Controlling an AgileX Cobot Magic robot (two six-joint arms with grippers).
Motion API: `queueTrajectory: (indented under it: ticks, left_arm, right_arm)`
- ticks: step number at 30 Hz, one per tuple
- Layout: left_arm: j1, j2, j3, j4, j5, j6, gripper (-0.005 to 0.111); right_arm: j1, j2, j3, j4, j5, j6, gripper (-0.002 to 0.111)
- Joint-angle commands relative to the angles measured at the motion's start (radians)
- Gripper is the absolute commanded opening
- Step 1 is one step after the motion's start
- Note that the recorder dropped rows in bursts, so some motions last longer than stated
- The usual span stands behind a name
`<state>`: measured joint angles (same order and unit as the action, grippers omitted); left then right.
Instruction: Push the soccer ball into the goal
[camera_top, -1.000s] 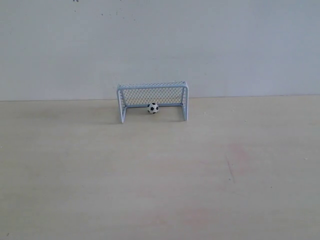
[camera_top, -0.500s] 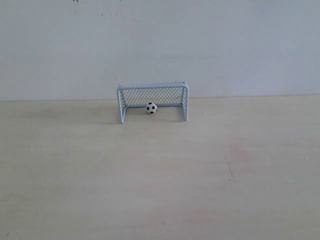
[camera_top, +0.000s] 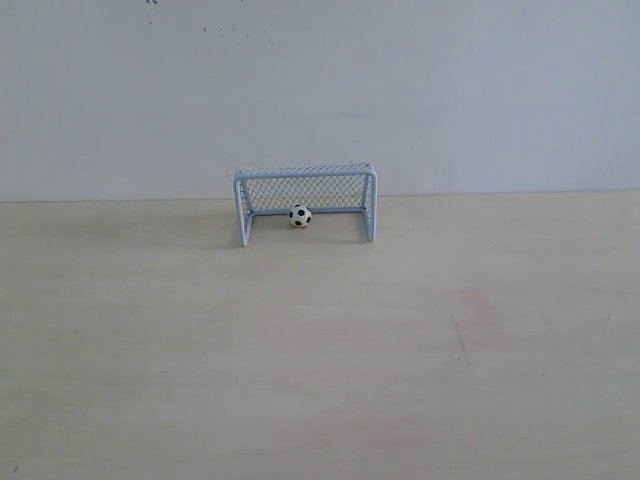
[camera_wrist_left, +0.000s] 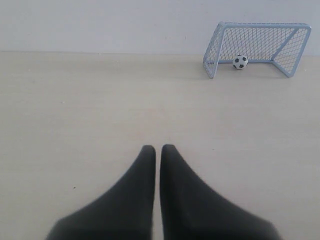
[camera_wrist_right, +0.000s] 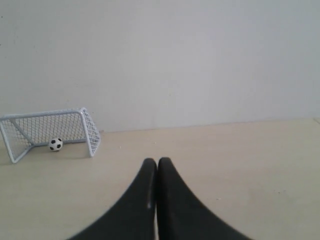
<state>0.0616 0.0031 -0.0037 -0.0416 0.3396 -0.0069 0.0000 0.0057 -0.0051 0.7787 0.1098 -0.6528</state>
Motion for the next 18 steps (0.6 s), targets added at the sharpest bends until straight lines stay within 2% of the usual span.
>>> queueTrajectory:
  ticks: [1,2,3,5,7,10,18]
  left_arm:
    - [-0.003,-0.003,0.004,0.001,-0.002,-0.001,0.004]
    - [-0.003,-0.003,0.004,0.001,-0.002,-0.001,0.004]
    - [-0.003,-0.003,0.004,0.001,-0.002,-0.001,0.004]
    - [-0.003,-0.003,0.004,0.001,-0.002,-0.001,0.004]
    - [-0.003,-0.003,0.004,0.001,-0.002,-0.001,0.004]
    - [-0.003,-0.003,0.004,0.001,-0.002,-0.001,0.004]
    - [-0.003,-0.003,0.004,0.001,-0.002,-0.001,0.004]
  right_arm:
    - [0.0,-0.006,0.005,-0.241,0.011,0.152,0.0]
    - [0.0,-0.006,0.005,-0.302,0.021,0.214,0.0]
    - [0.0,-0.006,0.005,-0.458,0.046,0.389,0.0]
    - [0.0,-0.006,0.005,-0.66,0.075,0.596,0.0]
    - [0.0,-0.006,0.005,-0.789,0.117,0.729,0.0]
    - [0.0,-0.006,0.005,-0.866,0.206,0.784,0.0]
    - [0.0,-0.006,0.005,-0.868,0.215,0.784,0.0]
